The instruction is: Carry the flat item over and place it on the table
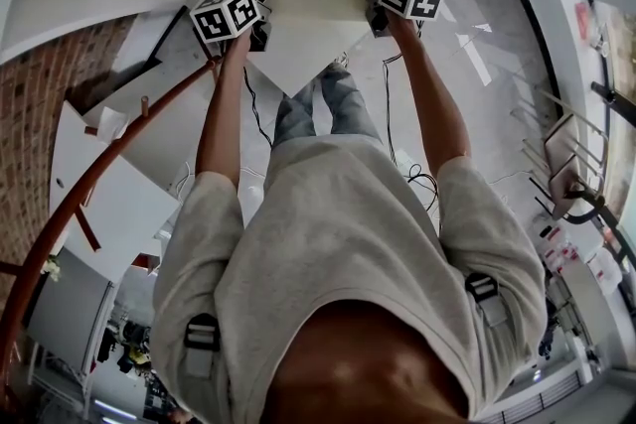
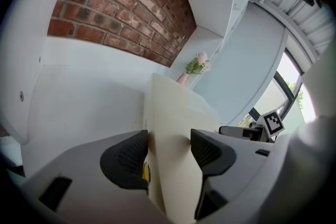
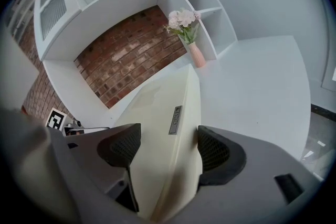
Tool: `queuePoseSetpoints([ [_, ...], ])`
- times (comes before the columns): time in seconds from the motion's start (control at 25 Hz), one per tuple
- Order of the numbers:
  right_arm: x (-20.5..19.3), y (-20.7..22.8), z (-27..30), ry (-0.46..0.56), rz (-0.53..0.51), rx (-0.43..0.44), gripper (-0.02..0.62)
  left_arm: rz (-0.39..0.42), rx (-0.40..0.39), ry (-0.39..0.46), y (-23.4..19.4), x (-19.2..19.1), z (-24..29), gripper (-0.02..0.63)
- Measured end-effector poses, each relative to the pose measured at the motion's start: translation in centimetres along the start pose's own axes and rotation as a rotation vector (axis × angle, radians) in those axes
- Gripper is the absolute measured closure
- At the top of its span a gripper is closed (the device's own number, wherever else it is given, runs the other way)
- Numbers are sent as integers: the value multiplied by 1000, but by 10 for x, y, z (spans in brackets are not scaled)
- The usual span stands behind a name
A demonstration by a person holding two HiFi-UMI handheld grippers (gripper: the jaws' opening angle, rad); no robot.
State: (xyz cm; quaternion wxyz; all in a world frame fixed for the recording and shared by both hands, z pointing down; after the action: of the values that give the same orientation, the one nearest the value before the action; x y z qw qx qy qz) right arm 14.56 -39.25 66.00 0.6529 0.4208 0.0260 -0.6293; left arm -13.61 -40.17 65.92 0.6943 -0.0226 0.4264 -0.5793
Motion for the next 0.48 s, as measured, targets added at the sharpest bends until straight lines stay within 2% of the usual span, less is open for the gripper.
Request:
queuePoseSetpoints([
  [0.48, 0, 13, 13, -55, 82, 7, 239, -3, 15, -18, -7, 4, 10, 353],
])
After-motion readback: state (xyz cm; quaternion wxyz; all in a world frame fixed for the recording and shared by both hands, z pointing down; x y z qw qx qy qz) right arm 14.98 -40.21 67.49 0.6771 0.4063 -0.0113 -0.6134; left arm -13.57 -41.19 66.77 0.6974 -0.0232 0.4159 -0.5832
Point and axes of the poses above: the fingertips, and each gripper's own axes: z forward along the fingers, y to its right, x out of its top, the point moved 8 cm from there along -z, backward along the fingers, and after that the axes turned 8 degrees about -y, right-handed, at the moved point
